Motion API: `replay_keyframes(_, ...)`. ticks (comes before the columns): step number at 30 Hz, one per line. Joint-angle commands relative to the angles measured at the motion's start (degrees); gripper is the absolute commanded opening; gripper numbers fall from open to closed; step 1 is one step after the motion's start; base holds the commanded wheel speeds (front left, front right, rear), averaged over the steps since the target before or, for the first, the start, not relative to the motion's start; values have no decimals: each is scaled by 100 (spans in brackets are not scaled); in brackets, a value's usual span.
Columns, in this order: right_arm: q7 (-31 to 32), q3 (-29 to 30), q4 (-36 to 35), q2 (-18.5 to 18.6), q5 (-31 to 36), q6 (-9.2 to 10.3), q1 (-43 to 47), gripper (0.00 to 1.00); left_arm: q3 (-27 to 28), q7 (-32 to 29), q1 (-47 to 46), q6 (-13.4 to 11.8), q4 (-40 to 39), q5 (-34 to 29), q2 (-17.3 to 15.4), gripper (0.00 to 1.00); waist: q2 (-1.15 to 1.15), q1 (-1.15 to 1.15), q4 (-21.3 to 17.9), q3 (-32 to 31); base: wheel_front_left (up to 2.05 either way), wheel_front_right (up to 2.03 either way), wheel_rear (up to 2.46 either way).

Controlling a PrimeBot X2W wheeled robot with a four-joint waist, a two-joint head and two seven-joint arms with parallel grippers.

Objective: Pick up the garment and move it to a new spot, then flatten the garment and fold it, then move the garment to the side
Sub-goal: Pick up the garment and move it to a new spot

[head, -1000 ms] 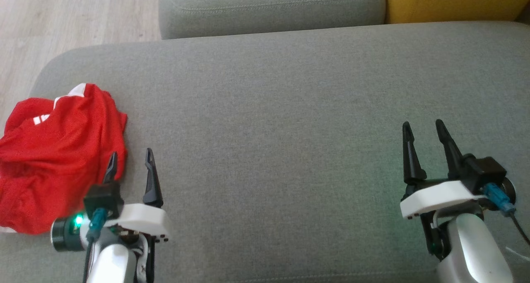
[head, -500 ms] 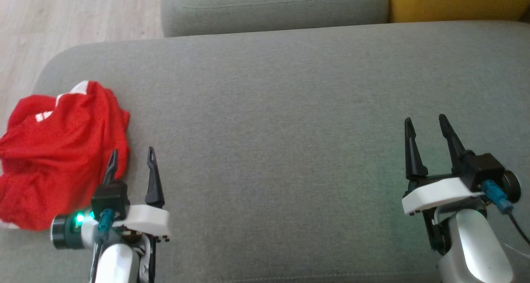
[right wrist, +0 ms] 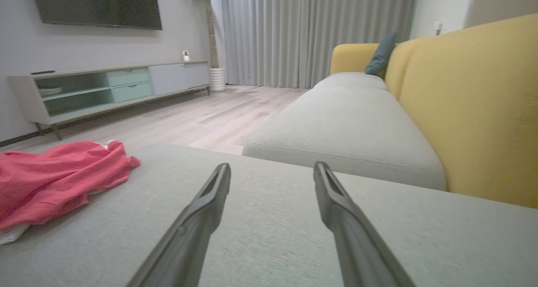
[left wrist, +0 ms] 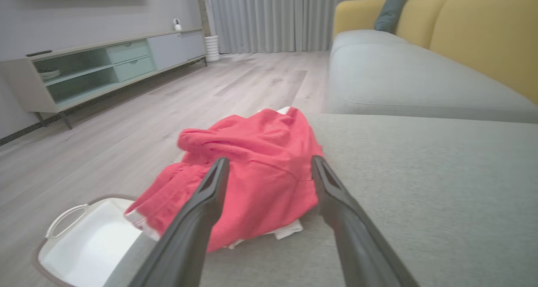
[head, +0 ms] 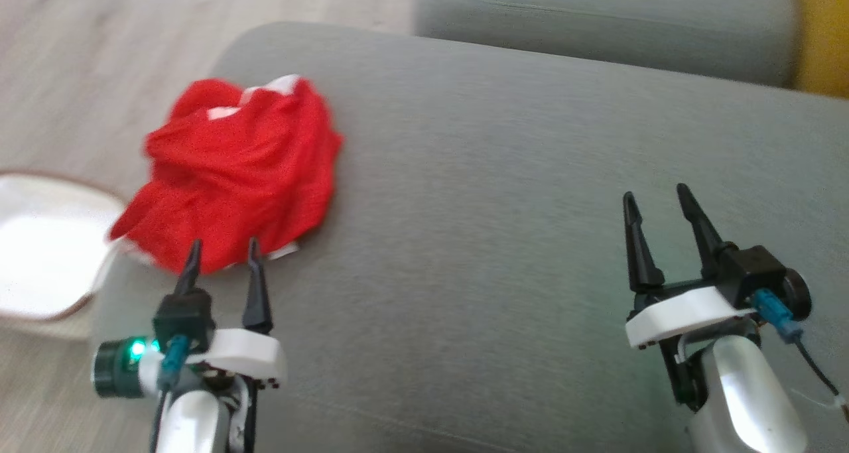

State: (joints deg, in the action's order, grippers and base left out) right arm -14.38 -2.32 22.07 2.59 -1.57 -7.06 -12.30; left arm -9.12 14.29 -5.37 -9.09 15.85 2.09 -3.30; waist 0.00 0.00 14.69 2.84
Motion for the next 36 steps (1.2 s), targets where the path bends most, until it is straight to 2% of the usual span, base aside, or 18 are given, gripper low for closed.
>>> replay_keyframes(1,-62,-195,-158,29,-62,-43,-156,100,278,71,-157,-15,-199,-20,-60,100,0,0,626,-30,0,0,0)
replay_keyframes(8,-62,-357,-114,29,-114,-43,-141,100,594,71,0,0,-185,12,-119,100,0,0,1376,-12,0,0,0)
replay_keyframes(13,-62,-476,-23,29,-172,-43,-222,100,826,71,133,-20,-240,72,-96,100,0,0,1526,73,0,0,0)
replay_keyframes(19,-62,-496,-2,29,-81,-43,-292,100,929,71,104,57,-199,128,-48,100,0,0,1508,191,0,0,0)
replay_keyframes(28,-62,-590,-153,108,271,-43,-494,100,1365,71,-681,458,138,526,17,100,0,0,1016,860,0,0,0)
replay_keyframes(36,-62,-821,-464,498,315,-43,-736,100,1774,71,-1888,1159,887,714,21,100,0,0,679,1577,0,0,0)
